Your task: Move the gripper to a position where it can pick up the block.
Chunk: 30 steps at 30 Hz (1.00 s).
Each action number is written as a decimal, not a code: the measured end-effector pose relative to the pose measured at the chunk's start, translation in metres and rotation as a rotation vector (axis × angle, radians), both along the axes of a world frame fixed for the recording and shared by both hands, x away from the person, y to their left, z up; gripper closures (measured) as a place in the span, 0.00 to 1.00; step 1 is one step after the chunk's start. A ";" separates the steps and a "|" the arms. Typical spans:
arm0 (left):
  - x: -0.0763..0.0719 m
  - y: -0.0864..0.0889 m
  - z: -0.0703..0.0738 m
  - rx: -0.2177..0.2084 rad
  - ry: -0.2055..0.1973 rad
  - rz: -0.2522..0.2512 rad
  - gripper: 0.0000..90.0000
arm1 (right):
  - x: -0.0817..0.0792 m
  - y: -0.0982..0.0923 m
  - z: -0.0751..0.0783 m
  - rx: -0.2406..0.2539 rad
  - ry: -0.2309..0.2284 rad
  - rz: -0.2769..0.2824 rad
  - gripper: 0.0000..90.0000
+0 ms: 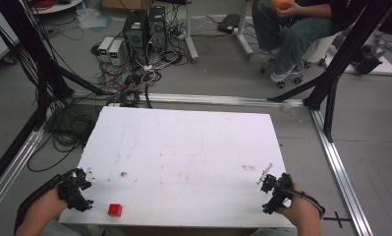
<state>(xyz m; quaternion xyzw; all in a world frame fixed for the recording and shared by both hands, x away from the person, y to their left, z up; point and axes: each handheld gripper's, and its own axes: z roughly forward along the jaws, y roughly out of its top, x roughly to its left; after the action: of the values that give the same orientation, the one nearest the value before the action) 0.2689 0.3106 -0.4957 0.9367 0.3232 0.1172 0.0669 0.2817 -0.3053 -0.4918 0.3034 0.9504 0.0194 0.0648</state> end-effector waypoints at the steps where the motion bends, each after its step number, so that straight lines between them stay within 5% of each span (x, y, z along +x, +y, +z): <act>1: 0.000 0.000 0.000 -0.009 -0.005 0.005 0.24 | 0.000 0.000 0.000 -0.002 0.000 0.003 0.07; 17: 0.000 0.002 0.001 -0.029 -0.017 0.001 0.24 | 0.000 0.003 0.000 -0.007 0.001 0.011 0.07; 30: 0.000 0.000 0.002 -0.007 -0.013 -0.058 0.24 | 0.000 0.006 0.000 0.006 -0.001 0.029 0.07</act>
<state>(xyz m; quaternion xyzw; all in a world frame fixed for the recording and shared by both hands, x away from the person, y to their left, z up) 0.2687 0.3101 -0.4934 0.9446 0.2958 0.1204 0.0756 0.2816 -0.2989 -0.4914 0.2899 0.9546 0.0233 0.0640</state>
